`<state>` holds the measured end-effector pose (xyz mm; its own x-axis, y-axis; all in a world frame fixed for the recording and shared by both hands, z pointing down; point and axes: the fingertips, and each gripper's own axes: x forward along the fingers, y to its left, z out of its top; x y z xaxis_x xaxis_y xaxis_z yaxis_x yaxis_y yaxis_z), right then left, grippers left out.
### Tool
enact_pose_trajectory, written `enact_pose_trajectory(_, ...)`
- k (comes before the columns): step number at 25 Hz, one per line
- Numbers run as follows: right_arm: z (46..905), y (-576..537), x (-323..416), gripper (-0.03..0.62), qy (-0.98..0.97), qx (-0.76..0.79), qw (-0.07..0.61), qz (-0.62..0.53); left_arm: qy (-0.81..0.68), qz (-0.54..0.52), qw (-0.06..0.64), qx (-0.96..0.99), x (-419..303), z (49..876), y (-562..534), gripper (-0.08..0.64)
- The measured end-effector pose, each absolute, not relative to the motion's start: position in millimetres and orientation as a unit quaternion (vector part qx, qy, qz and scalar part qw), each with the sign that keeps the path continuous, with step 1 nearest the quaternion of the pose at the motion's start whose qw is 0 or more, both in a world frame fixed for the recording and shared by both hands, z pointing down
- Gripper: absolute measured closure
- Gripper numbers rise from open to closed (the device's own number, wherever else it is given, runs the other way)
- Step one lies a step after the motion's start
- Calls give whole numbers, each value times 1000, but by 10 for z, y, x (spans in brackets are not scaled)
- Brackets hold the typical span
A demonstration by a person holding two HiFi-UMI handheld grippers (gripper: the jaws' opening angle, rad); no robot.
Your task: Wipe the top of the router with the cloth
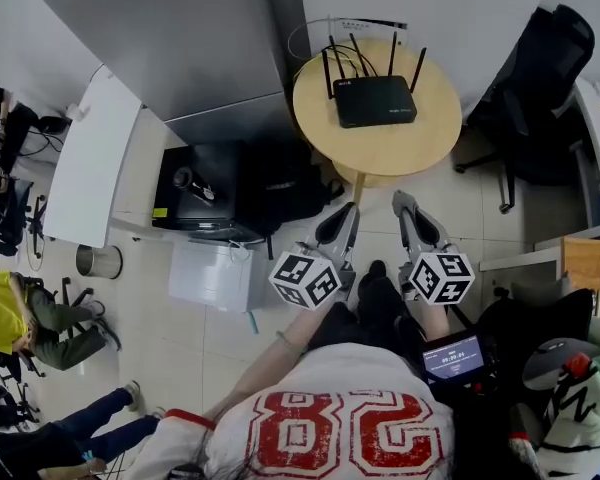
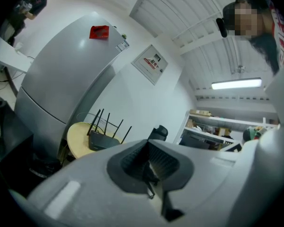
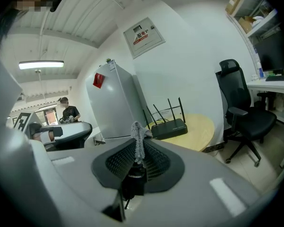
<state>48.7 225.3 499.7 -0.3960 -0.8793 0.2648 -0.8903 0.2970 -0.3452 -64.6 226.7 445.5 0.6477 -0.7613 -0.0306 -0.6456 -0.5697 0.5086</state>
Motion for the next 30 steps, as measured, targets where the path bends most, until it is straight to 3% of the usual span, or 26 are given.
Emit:
enact_pose_trajectory(8, 4995, 1031, 691, 551, -818, 528, 17, 227, -438, -124, 230, 860, -582, 4457, 1195, 565)
enact_pose_trajectory(16, 5043, -424, 608, 551, -860, 451, 43, 237, -492, -134, 184, 840, -450, 4119, -37, 565)
enact_pose_trajectory(30, 5722, -1389, -168, 551, -862, 395, 106, 301, -555, -92, 203, 801, -1110, 4401, -526, 565)
